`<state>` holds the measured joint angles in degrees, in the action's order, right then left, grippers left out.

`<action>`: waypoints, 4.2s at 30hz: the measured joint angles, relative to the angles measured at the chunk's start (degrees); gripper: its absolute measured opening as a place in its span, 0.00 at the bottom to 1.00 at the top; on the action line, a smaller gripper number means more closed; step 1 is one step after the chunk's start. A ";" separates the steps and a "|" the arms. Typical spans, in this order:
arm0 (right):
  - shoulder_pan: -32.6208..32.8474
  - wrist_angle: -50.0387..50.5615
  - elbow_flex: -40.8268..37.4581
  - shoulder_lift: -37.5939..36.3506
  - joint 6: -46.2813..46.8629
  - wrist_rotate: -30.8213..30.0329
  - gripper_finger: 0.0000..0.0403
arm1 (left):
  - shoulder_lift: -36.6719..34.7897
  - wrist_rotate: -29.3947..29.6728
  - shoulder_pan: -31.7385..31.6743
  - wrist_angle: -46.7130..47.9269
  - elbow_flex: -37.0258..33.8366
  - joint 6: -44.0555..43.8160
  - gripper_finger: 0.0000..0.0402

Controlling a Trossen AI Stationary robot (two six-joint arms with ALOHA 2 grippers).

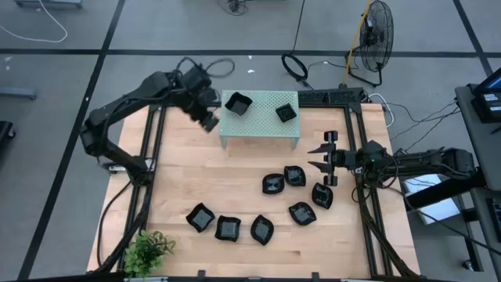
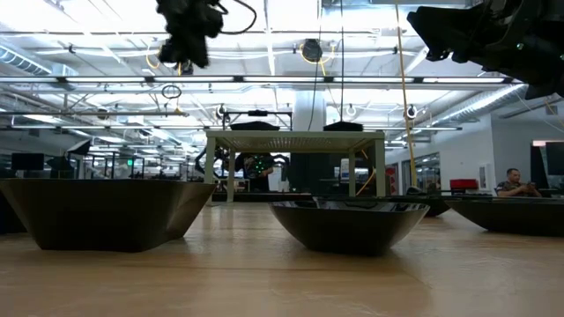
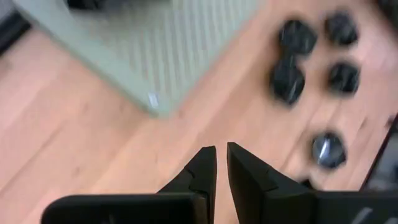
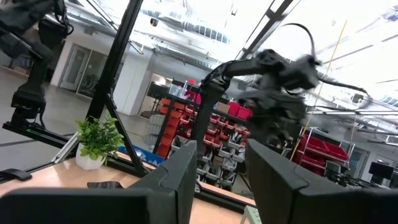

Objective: Pick & Place Mini shaped plates
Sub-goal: Stack the black distorted square plate on top of the other black distorted square plates on the shelf

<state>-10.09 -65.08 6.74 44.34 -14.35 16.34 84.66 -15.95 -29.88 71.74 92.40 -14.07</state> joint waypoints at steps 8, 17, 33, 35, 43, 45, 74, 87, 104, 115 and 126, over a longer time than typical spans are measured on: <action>0.00 -0.01 0.00 -0.01 0.05 0.00 0.31 | -1.70 9.62 18.12 12.36 0.00 -13.38 0.10; 0.00 -0.02 0.00 -0.02 0.15 0.00 0.31 | -1.11 15.54 38.85 11.25 -9.02 -31.73 0.10; 0.00 -0.26 0.00 0.00 1.62 -0.04 0.31 | -0.96 8.99 48.76 -10.71 -37.89 -46.24 0.49; 0.00 -0.26 0.00 -0.01 1.60 -0.04 0.31 | -0.98 8.21 49.11 -12.85 -39.32 -46.55 0.52; 0.00 -0.26 0.00 -0.02 1.60 -0.03 0.31 | -1.00 7.73 51.18 -23.89 -43.92 -48.42 0.51; 0.00 -0.26 0.00 -0.02 1.62 -0.02 0.31 | -1.00 6.36 51.61 -26.05 -44.89 -48.78 0.50; 0.00 -0.26 0.00 0.00 1.62 -0.02 0.31 | -1.00 8.35 52.89 -32.88 -48.81 -48.08 0.41; 0.00 -0.26 0.00 -0.02 1.60 -0.02 0.31 | -1.00 17.28 48.37 -25.32 -48.81 -47.61 0.40; 0.00 -0.26 0.02 -0.02 1.55 -0.02 0.31 | -1.00 18.71 43.97 -20.12 -48.81 -50.08 0.40; 0.00 -0.26 0.02 -0.02 1.58 -0.02 0.31 | -1.00 18.60 45.13 -20.84 -48.81 -49.18 0.40; 0.00 -0.26 0.00 -0.01 1.55 -0.02 0.31 | -1.00 18.97 45.13 -20.98 -48.81 -49.17 0.40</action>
<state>-10.09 -65.34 6.74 44.32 -12.80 16.32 83.66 3.03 15.25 50.76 43.59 -63.24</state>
